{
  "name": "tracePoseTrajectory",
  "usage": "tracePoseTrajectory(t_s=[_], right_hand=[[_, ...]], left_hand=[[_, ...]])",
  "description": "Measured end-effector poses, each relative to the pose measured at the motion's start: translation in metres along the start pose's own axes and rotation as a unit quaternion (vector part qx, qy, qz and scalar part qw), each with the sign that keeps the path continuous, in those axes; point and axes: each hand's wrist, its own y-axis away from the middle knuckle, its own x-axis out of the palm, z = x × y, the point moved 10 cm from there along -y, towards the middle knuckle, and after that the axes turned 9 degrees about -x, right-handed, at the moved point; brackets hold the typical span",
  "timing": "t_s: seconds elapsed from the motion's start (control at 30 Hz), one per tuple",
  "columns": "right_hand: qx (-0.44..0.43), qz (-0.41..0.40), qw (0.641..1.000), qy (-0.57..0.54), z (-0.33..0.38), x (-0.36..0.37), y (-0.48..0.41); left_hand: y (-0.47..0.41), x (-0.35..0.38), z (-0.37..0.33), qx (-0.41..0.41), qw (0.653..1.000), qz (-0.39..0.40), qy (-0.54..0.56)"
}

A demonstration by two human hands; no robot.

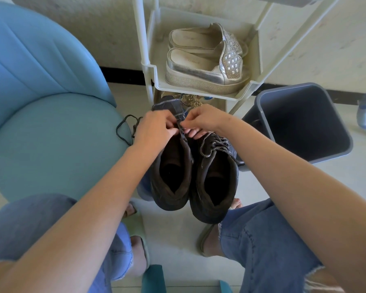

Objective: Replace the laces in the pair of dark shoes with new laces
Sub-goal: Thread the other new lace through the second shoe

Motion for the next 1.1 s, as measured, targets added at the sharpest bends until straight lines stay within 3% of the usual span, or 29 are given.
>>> tracePoseTrajectory(t_s=[0.1, 0.13, 0.2, 0.27, 0.3, 0.33, 0.4, 0.43, 0.47, 0.57, 0.67, 0.77, 0.87, 0.97, 1.03, 1.1], right_hand=[[-0.024, -0.09, 0.994, 0.063, 0.014, -0.033, 0.005], [-0.04, -0.142, 0.989, 0.015, 0.02, -0.048, 0.008], [-0.08, -0.218, 0.95, -0.211, 0.031, -0.071, 0.016], [-0.129, -0.222, 0.873, -0.415, 0.041, -0.078, 0.019], [-0.132, -0.214, 0.865, -0.433, 0.043, -0.076, 0.019], [-0.125, -0.208, 0.896, -0.372, 0.045, -0.073, 0.019], [-0.104, -0.177, 0.978, -0.018, 0.051, -0.064, 0.018], [-0.098, -0.121, 0.975, 0.158, 0.052, -0.049, 0.014], [-0.076, -0.046, 0.961, 0.263, 0.044, -0.031, 0.01], [-0.022, 0.106, 0.934, 0.34, 0.02, 0.001, 0.011], [-0.066, 0.122, 0.939, 0.316, 0.034, -0.006, 0.015], [-0.131, 0.058, 0.961, 0.236, 0.06, -0.04, 0.025], [-0.183, -0.075, 0.98, -0.02, 0.078, -0.084, 0.034], [-0.22, -0.133, 0.904, -0.342, 0.08, -0.101, 0.036], [-0.228, -0.152, 0.866, -0.417, 0.078, -0.105, 0.036], [-0.23, -0.158, 0.854, -0.438, 0.077, -0.107, 0.035]], left_hand=[[-0.001, -0.025, -0.003, 0.009, 0.997, -0.076, -0.019], [-0.001, -0.032, 0.001, -0.004, 0.996, -0.092, -0.014], [-0.003, -0.041, 0.016, -0.058, 0.994, -0.092, 0.012], [-0.006, -0.038, 0.034, -0.124, 0.991, -0.045, 0.03], [-0.008, -0.033, 0.041, -0.155, 0.988, -0.011, 0.023], [-0.008, -0.03, 0.045, -0.179, 0.984, 0.019, 0.011], [-0.007, -0.025, 0.05, -0.204, 0.978, 0.051, 0.003], [-0.006, -0.023, 0.051, -0.208, 0.976, 0.058, 0.008], [-0.005, -0.021, 0.053, -0.214, 0.975, 0.063, 0.013], [-0.006, -0.012, 0.061, -0.245, 0.965, 0.075, 0.06], [-0.008, -0.003, 0.064, -0.277, 0.942, 0.101, 0.16], [-0.01, -0.002, 0.066, -0.268, 0.947, 0.091, 0.149], [-0.007, -0.009, 0.058, -0.227, 0.966, 0.065, 0.106], [-0.008, -0.011, 0.045, -0.174, 0.981, 0.061, 0.054], [-0.008, -0.008, 0.042, -0.155, 0.984, 0.072, 0.052], [-0.006, -0.006, 0.041, -0.146, 0.984, 0.078, 0.059]])
